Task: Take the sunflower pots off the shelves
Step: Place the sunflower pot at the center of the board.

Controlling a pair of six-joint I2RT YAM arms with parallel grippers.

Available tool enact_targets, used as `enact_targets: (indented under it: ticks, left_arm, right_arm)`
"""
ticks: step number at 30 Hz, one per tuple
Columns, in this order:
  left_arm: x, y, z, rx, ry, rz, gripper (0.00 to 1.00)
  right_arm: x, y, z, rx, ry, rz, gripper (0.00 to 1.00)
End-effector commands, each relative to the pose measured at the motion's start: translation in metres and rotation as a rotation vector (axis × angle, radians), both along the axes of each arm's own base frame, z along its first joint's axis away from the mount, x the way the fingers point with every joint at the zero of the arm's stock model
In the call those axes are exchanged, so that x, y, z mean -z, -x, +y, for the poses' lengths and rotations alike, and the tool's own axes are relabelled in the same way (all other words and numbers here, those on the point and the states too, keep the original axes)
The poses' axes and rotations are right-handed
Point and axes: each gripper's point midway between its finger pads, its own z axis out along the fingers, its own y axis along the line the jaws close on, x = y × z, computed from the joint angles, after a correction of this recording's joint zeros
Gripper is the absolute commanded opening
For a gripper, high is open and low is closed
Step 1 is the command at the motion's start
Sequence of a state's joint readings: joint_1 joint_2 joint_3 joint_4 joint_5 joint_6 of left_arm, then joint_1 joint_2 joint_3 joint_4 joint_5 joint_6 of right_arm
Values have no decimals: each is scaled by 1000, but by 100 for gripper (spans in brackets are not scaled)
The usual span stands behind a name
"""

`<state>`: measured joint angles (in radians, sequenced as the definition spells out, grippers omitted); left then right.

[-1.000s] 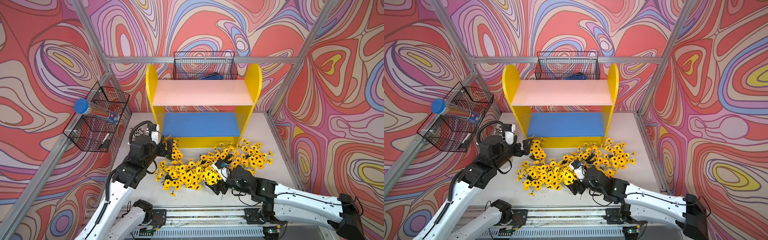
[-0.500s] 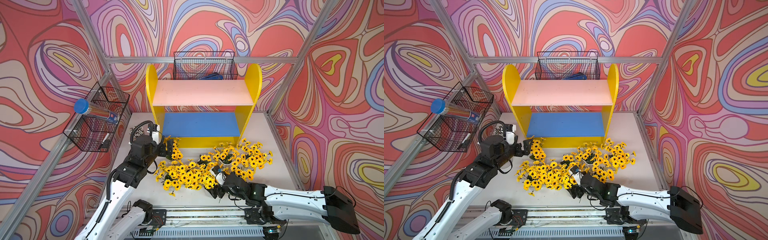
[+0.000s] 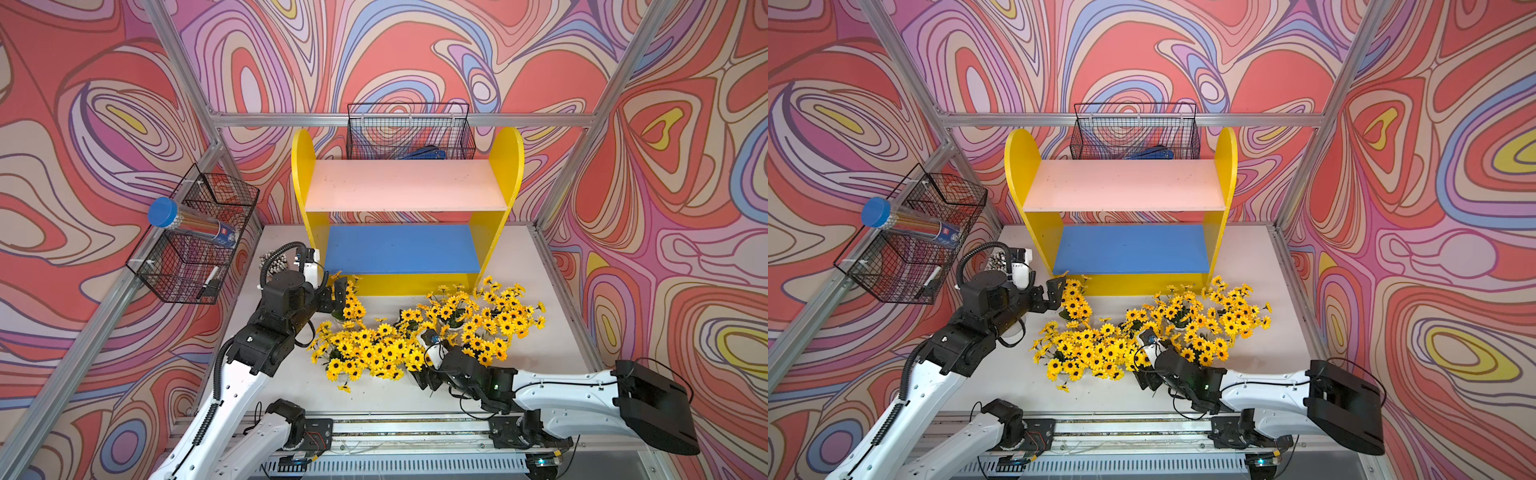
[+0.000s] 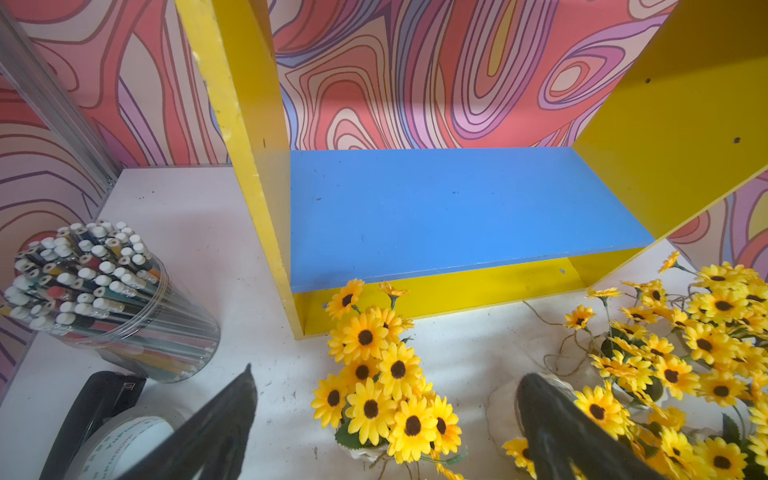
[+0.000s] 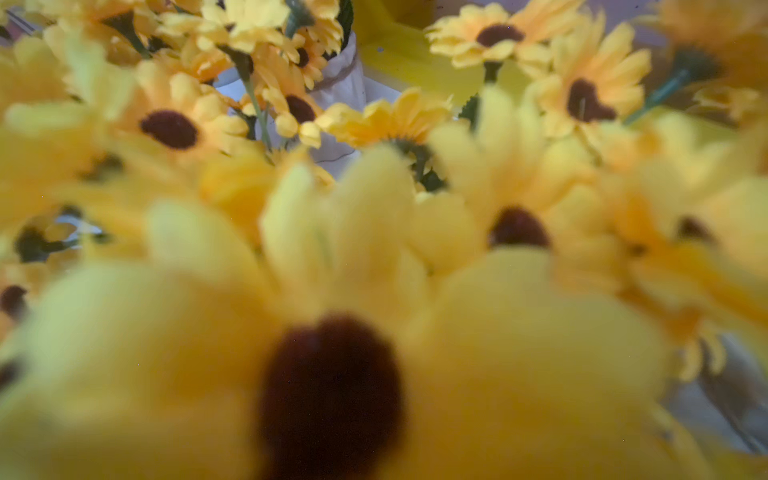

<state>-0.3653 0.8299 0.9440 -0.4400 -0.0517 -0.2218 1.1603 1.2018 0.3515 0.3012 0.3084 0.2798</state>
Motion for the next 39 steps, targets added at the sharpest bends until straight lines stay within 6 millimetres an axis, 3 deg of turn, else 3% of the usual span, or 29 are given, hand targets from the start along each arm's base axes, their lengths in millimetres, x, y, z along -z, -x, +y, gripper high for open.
enact_targets:
  ticks: [1, 5, 10, 18, 22, 31, 35, 37, 39]
  left_arm:
    - [-4, 1, 1, -2, 19, -22, 99]
    - [-5, 2, 1, -1, 21, -25, 99]
    - [-6, 4, 2, -1, 20, -33, 99]
    - [-9, 5, 1, 11, 25, -40, 100]
    - [-11, 7, 0, 16, 32, -42, 100]
    - [-14, 11, -3, 40, 40, -51, 100]
    - [-16, 12, -3, 42, 42, -58, 100]
    - [-17, 12, -2, 41, 42, -63, 100]
    - [-17, 13, -1, 38, 38, -63, 100]
  right_arm:
    - [-7, -6, 9, 31, -49, -14, 55]
    - [-1, -4, 7, 52, -17, 9, 63]
    - [0, 9, 2, 57, -1, 54, 85]
    - [-10, 18, 3, 52, 21, 68, 98]
    - [-23, 19, 3, 63, 40, 94, 98]
    - [-72, 48, -31, 46, 100, 202, 98]
    - [-84, 68, -32, -34, 115, 245, 97]
    - [-86, 82, -26, -96, 105, 281, 88]
    - [-81, 101, -23, -159, 106, 330, 69]
